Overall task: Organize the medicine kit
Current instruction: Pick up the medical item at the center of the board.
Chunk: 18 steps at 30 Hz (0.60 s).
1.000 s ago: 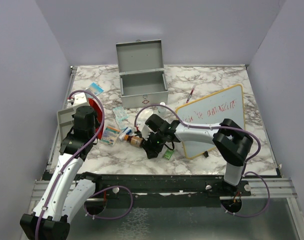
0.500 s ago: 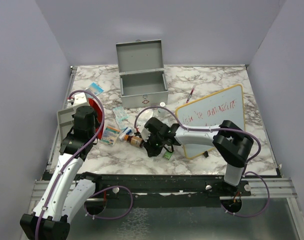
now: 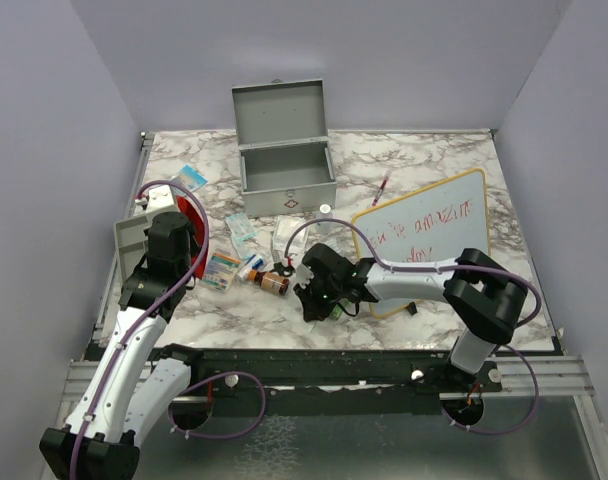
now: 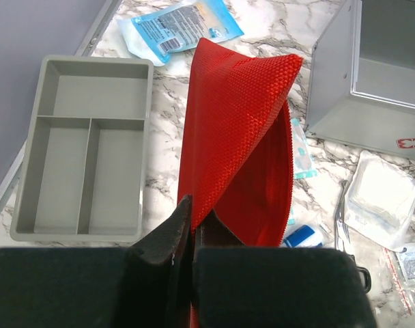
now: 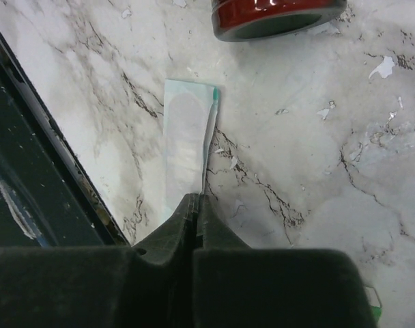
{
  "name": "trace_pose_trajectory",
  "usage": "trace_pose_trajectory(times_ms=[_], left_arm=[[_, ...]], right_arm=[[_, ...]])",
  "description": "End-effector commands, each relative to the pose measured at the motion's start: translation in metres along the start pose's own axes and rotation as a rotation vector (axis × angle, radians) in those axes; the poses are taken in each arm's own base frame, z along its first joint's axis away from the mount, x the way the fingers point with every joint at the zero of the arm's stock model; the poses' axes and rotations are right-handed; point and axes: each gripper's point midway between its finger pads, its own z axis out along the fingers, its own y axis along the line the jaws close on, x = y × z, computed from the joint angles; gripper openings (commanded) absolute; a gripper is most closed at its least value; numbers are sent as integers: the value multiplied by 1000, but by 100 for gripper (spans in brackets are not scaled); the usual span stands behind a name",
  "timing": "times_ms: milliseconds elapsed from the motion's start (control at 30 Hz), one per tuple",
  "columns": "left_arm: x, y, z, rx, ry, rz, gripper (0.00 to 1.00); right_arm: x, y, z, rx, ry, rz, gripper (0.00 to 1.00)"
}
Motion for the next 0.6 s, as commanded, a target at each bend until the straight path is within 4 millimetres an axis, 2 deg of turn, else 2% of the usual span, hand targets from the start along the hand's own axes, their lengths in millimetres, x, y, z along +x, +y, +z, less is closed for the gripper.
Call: trace_pose_trajectory(times_ms=[0,300,567], left_arm=[[-9,-8,-5,43,-31,-12,0],[-11,-8,-6,43,-38,-13,0],[-11,-8,-6,43,-40,-13,0]], right_arm=[[-20,17,-8,-47,-99,64,1],[-34,11,-21,18,-169,115,1],[-37,3,-30,77,-185,118,1]])
